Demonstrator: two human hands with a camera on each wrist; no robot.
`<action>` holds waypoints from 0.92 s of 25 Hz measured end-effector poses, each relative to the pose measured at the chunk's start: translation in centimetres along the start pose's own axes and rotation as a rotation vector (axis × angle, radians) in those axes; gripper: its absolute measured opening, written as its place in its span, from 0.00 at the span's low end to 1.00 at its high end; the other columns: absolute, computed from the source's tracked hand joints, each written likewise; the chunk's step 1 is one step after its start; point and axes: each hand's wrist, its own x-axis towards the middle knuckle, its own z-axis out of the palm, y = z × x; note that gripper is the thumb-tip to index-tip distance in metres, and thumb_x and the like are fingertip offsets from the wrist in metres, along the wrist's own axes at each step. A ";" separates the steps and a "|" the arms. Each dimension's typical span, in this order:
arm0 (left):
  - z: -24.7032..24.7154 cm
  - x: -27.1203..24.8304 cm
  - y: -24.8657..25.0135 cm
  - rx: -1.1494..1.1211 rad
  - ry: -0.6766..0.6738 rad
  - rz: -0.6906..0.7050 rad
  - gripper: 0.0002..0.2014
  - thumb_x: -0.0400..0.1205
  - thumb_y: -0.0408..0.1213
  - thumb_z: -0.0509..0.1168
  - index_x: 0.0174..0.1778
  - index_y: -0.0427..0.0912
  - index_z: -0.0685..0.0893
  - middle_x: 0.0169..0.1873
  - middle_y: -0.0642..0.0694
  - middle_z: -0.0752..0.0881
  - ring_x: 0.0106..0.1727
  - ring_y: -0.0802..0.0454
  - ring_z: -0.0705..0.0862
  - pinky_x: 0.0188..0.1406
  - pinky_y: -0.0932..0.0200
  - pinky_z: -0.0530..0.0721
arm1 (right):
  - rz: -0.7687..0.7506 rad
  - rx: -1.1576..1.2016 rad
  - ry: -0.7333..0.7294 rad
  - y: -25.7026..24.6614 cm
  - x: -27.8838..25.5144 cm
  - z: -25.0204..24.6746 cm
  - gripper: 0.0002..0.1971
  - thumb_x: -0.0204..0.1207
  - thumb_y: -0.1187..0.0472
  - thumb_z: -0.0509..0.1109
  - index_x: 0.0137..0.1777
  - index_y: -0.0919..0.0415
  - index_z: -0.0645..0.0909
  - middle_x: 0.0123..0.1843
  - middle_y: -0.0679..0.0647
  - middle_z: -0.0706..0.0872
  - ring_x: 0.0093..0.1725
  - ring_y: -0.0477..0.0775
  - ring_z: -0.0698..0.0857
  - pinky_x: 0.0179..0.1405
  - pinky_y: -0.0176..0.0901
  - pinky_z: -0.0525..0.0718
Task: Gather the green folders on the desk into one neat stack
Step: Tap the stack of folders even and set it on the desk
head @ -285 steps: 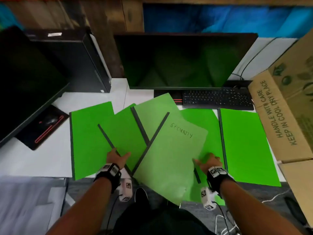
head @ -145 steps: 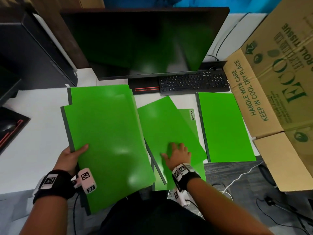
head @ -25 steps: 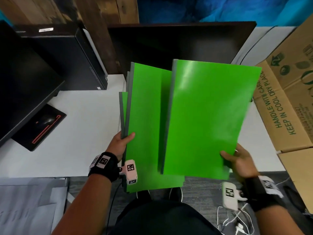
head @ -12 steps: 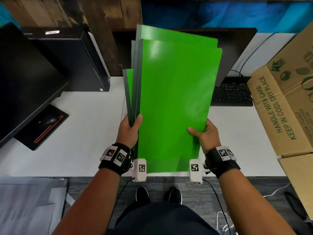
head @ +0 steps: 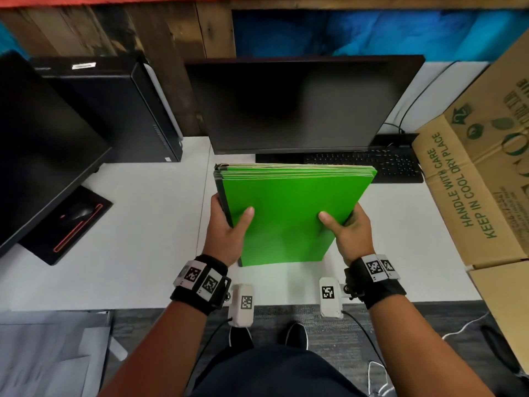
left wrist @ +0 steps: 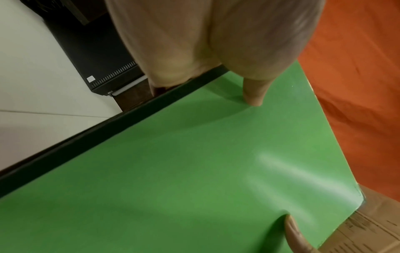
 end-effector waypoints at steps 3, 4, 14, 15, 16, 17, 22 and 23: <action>0.0 0.1 0.5 -0.067 0.034 0.021 0.21 0.83 0.39 0.65 0.70 0.47 0.68 0.58 0.58 0.82 0.56 0.71 0.83 0.56 0.69 0.81 | -0.016 -0.016 0.006 0.2 0.1 0.1 0.21 0.70 0.69 0.77 0.62 0.57 0.79 0.55 0.50 0.89 0.54 0.45 0.89 0.53 0.41 0.85; 0.1 0.2 0.5 -0.084 0.042 0.029 0.20 0.83 0.42 0.63 0.70 0.49 0.67 0.58 0.58 0.82 0.57 0.68 0.83 0.58 0.66 0.81 | -0.023 -0.027 0.007 0.3 0.1 0.1 0.22 0.70 0.67 0.77 0.63 0.57 0.78 0.57 0.50 0.89 0.56 0.47 0.89 0.55 0.42 0.85; 1.8 -1.8 -5.5 0.108 0.036 -0.103 0.25 0.85 0.50 0.50 0.75 0.40 0.62 0.73 0.42 0.74 0.73 0.46 0.74 0.77 0.47 0.69 | -0.035 -0.209 0.060 3.0 -2.0 1.7 0.24 0.78 0.66 0.68 0.71 0.68 0.63 0.63 0.56 0.80 0.58 0.42 0.80 0.57 0.22 0.76; 1.8 -1.8 -5.5 0.113 0.030 -0.115 0.25 0.85 0.51 0.50 0.75 0.42 0.62 0.74 0.42 0.74 0.73 0.46 0.74 0.77 0.48 0.69 | -0.032 -0.220 0.069 3.0 -1.9 1.8 0.24 0.78 0.65 0.68 0.70 0.68 0.63 0.63 0.55 0.80 0.58 0.43 0.80 0.57 0.24 0.76; 1.8 -1.6 -5.2 0.121 0.037 -0.110 0.22 0.85 0.50 0.50 0.73 0.44 0.63 0.73 0.44 0.74 0.72 0.47 0.74 0.77 0.49 0.69 | -0.035 -0.229 0.081 3.0 -1.8 1.9 0.24 0.78 0.64 0.68 0.70 0.67 0.63 0.62 0.55 0.81 0.58 0.46 0.81 0.58 0.29 0.78; 1.9 -1.5 -4.9 0.129 0.037 -0.096 0.20 0.86 0.49 0.50 0.73 0.46 0.63 0.72 0.46 0.73 0.71 0.49 0.74 0.76 0.52 0.70 | -0.031 -0.230 0.088 2.9 -1.6 2.0 0.24 0.78 0.63 0.69 0.70 0.66 0.63 0.62 0.55 0.81 0.58 0.48 0.82 0.59 0.35 0.79; -0.4 0.4 -3.3 0.181 0.116 -0.084 0.20 0.90 0.39 0.51 0.77 0.35 0.66 0.66 0.51 0.72 0.65 0.57 0.72 0.66 0.71 0.70 | 0.038 -0.239 0.071 1.5 -0.6 4.7 0.26 0.77 0.59 0.70 0.70 0.65 0.63 0.60 0.54 0.81 0.58 0.53 0.82 0.60 0.46 0.79; -1.8 1.1 -3.4 0.198 0.163 -0.068 0.19 0.89 0.40 0.51 0.75 0.37 0.69 0.65 0.49 0.76 0.64 0.54 0.75 0.66 0.64 0.72 | 0.054 -0.250 0.055 1.0 -0.5 6.1 0.26 0.77 0.58 0.70 0.70 0.65 0.63 0.60 0.55 0.82 0.56 0.53 0.82 0.58 0.44 0.78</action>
